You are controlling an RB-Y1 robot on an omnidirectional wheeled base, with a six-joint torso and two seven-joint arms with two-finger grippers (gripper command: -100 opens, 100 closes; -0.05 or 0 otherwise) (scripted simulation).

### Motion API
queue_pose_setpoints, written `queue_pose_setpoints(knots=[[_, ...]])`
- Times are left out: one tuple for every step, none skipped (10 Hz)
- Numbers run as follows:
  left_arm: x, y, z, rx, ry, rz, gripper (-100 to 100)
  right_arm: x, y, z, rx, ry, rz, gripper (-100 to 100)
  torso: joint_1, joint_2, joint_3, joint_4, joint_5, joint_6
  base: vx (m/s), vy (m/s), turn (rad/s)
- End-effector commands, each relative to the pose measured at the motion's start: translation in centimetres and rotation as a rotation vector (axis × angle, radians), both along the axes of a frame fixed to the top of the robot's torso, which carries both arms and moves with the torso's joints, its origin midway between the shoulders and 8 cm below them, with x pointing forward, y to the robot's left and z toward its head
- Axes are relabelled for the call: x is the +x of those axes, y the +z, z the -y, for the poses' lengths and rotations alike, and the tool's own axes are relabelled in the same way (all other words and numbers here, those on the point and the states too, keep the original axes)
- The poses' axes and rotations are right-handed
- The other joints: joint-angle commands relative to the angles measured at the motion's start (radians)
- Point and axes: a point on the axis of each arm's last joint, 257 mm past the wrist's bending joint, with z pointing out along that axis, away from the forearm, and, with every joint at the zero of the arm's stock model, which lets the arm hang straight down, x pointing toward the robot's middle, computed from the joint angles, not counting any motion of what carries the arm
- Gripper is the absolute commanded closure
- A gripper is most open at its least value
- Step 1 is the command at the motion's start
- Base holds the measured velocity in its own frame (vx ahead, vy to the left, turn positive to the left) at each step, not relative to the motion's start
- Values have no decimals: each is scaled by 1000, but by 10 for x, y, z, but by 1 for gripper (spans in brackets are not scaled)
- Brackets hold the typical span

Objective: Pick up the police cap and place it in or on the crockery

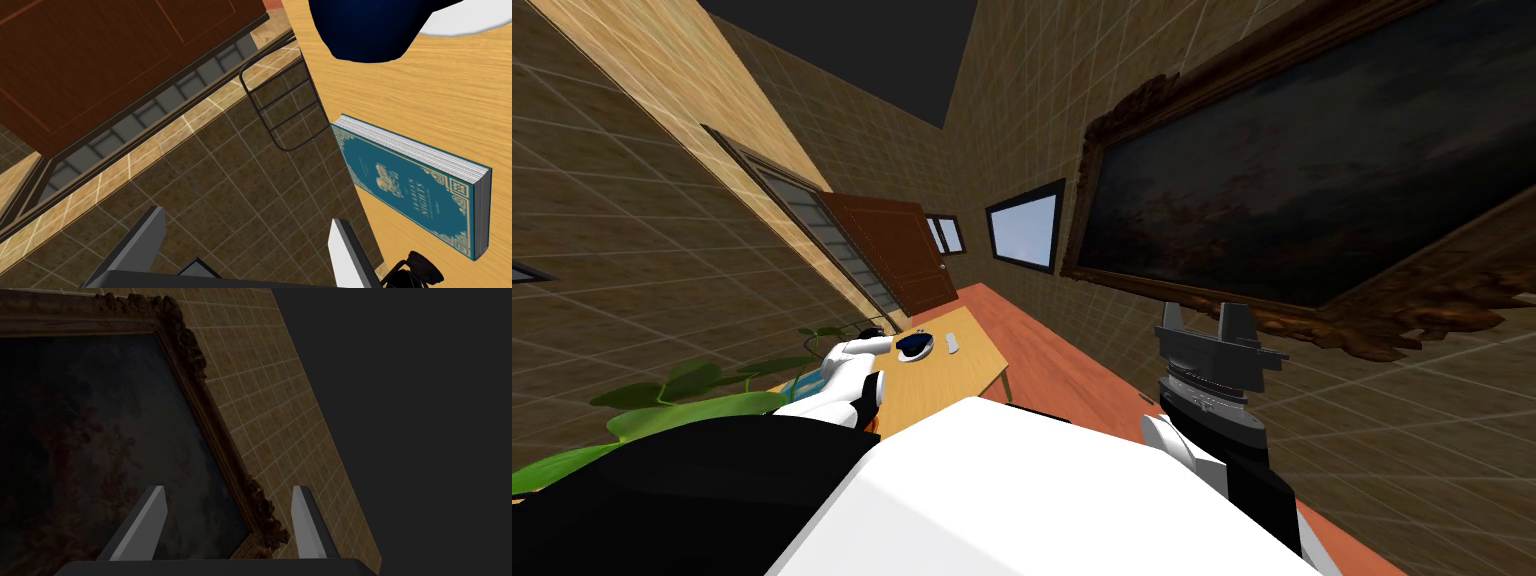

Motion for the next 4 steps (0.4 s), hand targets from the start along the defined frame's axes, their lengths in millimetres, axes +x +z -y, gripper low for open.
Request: queue_pose_setpoints(knots=[[0, 0, 0, 0, 0, 0, 0, 0, 0, 0, 0, 0, 0, 0, 0, 0, 0, 0, 0, 0, 0, 0, 0], [0, 0, 0, 0, 0, 0, 0, 0, 0, 0, 0, 0, 0, 0, 0, 0, 0, 0, 0, 0, 0, 0, 0], [0, 0, 0, 0, 0, 0, 0, 0, 0, 0, 0, 0, 0, 0, 0, 0, 0, 0, 0, 0, 0, 0, 0], [0, 0, 0, 0, 0, 0, 0, 0, 0, 0, 0, 0, 0, 0, 0, 0, 0, 0, 0, 0, 0, 0, 0]])
